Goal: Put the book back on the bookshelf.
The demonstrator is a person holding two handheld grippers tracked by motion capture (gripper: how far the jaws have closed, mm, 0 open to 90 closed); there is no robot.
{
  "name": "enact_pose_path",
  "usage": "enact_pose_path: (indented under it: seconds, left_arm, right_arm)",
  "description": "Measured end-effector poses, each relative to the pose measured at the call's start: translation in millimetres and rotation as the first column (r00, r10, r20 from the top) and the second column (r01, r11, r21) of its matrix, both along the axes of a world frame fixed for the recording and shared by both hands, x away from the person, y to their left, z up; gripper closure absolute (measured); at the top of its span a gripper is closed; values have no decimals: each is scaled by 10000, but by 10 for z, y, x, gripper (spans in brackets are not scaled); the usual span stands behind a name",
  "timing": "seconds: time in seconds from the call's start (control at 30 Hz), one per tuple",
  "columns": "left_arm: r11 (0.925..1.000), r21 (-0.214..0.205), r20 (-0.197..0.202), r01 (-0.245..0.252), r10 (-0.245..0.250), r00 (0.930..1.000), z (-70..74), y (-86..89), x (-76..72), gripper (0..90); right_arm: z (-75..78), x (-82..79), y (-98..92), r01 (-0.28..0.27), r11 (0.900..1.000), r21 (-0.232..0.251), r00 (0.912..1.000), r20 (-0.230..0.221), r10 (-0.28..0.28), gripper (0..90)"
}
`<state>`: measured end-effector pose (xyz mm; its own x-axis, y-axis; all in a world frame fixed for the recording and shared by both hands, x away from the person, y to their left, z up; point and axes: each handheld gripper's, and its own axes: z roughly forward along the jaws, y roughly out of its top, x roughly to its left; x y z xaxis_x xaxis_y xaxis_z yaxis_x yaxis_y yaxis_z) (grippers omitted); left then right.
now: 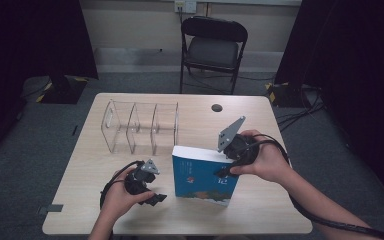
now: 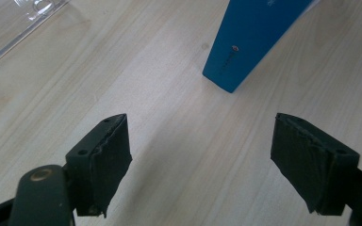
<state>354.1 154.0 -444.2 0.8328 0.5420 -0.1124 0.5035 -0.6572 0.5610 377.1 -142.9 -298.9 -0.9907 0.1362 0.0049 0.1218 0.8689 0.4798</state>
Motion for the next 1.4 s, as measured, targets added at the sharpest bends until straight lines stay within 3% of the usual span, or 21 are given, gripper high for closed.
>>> enact_pose_path:
  seconds: [0.43, 0.87, 1.4]
  left_arm:
    - [10000, 72, 80, -57, 56, 10000, 6, -10, -10, 201]
    - [10000, 33, -65, 85, -85, 9999, 6, -14, 4, 203]
    - [9998, 95, -118, 176, -175, 9998, 26, -15, -2, 206]
  right_arm:
    - [-8, -27, -10, -141, 9999, 21, 9997, 219, 140, 585]
    - [-1, -30, -170, 431, 9970, 650, 9986, 266, -449, 459]
    - [-149, -22, -371, 948, 9777, 1875, 9951, 98, -984, 321]
